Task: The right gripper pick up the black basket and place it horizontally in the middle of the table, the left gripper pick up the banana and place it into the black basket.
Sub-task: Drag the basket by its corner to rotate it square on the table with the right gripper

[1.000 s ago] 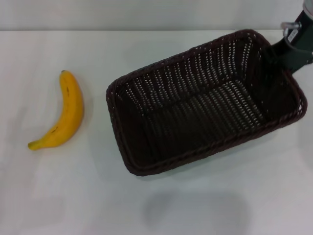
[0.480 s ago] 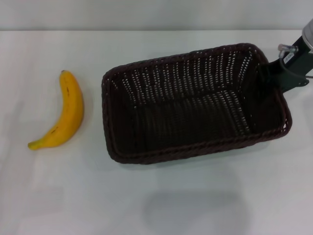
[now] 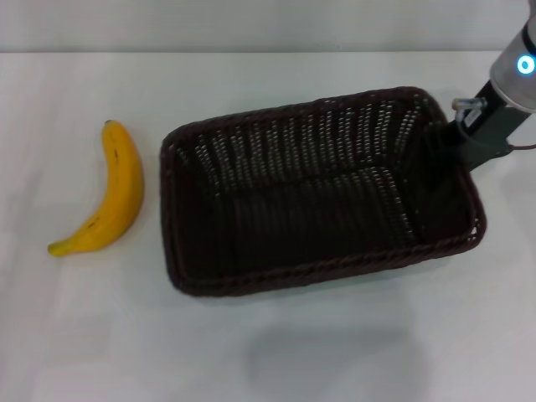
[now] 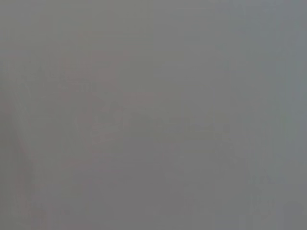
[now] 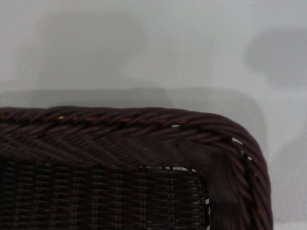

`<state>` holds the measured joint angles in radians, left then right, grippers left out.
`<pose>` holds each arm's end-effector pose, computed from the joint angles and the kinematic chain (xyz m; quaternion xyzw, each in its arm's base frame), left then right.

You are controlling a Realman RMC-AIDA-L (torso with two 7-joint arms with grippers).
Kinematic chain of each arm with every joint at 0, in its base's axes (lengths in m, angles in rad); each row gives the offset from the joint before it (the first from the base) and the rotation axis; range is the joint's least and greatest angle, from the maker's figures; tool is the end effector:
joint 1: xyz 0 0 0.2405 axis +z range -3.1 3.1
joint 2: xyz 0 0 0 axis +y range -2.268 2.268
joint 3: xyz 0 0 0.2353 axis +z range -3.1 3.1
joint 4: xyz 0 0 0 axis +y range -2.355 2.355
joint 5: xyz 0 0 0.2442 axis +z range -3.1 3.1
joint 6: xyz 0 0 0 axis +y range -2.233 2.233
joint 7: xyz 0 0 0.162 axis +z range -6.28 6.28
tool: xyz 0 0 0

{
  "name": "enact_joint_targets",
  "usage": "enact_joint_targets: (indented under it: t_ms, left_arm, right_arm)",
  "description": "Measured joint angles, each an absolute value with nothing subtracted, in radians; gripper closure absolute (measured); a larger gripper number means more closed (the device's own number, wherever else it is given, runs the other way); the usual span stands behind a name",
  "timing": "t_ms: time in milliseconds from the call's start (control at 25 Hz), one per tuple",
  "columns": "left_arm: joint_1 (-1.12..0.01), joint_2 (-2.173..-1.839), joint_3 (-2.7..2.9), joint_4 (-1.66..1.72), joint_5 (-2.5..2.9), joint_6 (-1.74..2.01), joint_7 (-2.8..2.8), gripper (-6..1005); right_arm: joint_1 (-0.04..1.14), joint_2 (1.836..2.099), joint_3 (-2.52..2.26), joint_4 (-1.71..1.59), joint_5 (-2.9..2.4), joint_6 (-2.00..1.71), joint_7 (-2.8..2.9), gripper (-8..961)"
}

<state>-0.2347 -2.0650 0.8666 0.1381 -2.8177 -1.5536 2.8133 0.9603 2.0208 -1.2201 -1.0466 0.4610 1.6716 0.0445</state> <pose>-0.3895 0.2733 0.0944 -0.5318 -0.1697 -0.3709 0.7422 0.1224 0.4227 0.0122 -0.7612 0.5890 -0.1712 0.2104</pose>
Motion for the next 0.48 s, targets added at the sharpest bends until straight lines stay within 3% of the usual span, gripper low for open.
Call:
enact_joint_targets:
  t_ms: [320, 480]
  left_arm:
    - [-0.230, -2.072, 0.867, 0.138, -2.818, -1.555, 2.813, 150]
    - [-0.229, -2.073, 0.867, 0.138, -2.823, -1.550, 2.813, 151]
  right_arm:
    - [0.932, 2.021, -1.230, -1.055, 0.533, 1.651, 0.063, 797]
    - [0.921, 2.022, -1.231, -1.079, 0.558, 1.657, 0.067, 619]
